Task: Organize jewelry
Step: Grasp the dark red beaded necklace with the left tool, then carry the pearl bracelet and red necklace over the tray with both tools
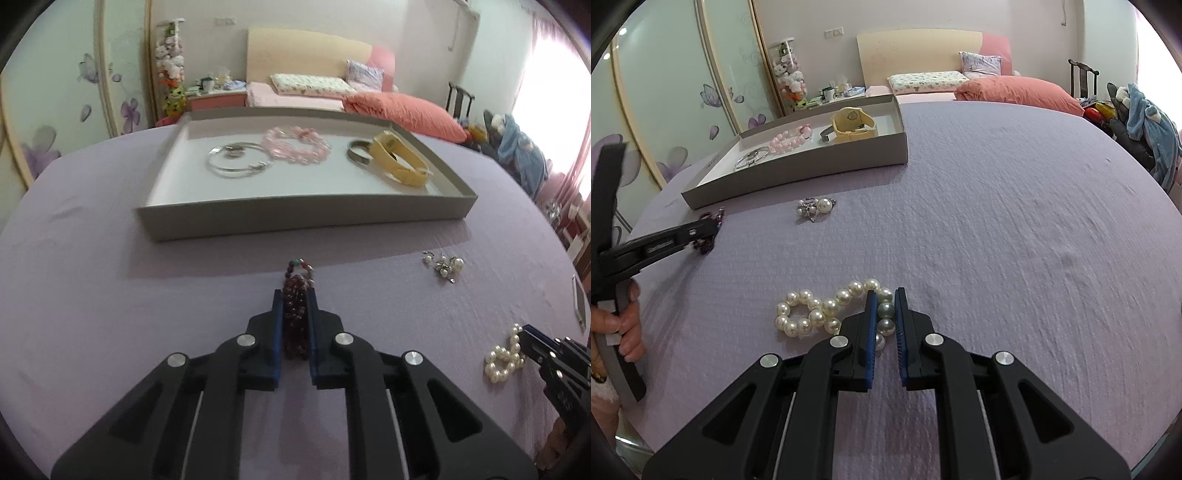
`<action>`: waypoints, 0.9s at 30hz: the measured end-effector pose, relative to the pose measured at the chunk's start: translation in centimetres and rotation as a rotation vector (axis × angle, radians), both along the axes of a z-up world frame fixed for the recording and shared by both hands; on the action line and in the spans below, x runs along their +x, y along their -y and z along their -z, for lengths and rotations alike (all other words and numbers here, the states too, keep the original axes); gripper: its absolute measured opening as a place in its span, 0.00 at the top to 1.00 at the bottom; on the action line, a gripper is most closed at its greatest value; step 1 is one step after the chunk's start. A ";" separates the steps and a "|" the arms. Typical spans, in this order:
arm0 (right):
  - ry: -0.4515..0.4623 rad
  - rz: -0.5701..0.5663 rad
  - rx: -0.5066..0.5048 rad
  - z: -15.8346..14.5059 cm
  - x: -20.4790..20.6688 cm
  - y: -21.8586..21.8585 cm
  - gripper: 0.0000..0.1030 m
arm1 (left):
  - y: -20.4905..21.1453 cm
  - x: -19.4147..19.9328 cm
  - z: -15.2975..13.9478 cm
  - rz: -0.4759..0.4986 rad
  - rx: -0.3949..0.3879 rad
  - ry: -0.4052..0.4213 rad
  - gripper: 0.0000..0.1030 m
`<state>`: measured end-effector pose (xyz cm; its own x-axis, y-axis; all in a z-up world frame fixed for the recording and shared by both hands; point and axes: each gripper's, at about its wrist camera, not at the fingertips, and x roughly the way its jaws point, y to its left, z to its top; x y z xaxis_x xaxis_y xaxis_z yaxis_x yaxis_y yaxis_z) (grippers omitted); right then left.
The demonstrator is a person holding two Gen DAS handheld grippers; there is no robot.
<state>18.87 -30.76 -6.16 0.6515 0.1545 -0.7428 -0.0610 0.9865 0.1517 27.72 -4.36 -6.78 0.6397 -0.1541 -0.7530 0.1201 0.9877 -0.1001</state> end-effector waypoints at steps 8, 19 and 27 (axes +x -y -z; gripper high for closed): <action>0.036 -0.019 0.051 -0.3 -0.4 -0.3 0.90 | -4.8 -5.8 -2.5 -0.076 -0.086 0.129 0.89; 0.179 -0.089 0.116 -3.2 -1.6 -1.8 0.90 | -5.4 -10.8 -3.6 -0.055 -0.143 0.227 0.89; 0.276 -0.116 0.144 -4.8 -2.7 -2.0 0.90 | -5.0 -11.7 -5.0 -0.044 -0.139 0.278 0.89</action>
<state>16.14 -28.71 -1.32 0.7970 0.3298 -0.5060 -0.2295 0.9403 0.2514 16.06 0.61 -1.78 0.8265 -0.2107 -0.5220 0.1192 0.9718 -0.2035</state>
